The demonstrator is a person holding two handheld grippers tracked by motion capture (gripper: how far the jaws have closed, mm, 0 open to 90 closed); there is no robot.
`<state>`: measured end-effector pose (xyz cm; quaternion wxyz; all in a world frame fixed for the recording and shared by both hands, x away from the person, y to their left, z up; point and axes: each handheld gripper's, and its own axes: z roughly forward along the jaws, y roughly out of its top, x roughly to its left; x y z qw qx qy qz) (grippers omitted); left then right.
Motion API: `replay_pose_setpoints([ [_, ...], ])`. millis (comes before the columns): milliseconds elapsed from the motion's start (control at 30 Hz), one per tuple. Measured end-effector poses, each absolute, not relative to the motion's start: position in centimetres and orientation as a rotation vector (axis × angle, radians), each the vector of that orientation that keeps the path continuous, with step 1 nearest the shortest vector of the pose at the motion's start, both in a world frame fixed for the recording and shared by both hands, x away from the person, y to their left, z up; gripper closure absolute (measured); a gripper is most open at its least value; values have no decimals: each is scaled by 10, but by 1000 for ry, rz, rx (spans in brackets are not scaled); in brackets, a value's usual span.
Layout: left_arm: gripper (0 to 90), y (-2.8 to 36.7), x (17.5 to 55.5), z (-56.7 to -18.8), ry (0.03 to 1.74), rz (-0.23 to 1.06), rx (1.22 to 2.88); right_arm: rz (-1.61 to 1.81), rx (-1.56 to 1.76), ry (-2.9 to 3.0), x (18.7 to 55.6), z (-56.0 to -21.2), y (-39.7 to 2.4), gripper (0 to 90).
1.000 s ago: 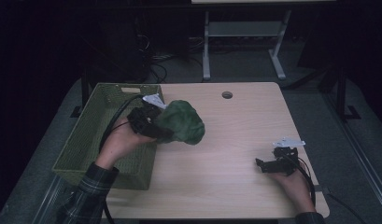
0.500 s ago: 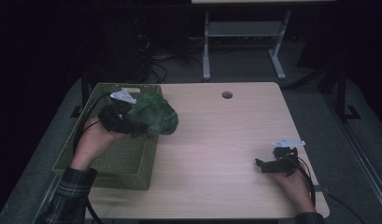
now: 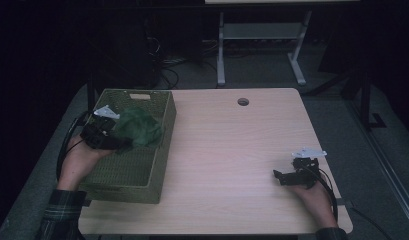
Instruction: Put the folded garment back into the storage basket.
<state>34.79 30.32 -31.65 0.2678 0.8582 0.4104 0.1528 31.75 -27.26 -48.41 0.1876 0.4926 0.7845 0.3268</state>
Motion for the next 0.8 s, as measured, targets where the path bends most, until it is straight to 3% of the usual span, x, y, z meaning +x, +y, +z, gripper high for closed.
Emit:
replay_pose_setpoints([
  [467, 619, 330, 365, -390, 1258, 366, 2344, 920, 1386, 2209, 318, -484, -273, 0],
  [800, 565, 330, 371, -404, 1294, 326, 2381, 920, 1386, 2208, 317, -484, -273, 0],
])
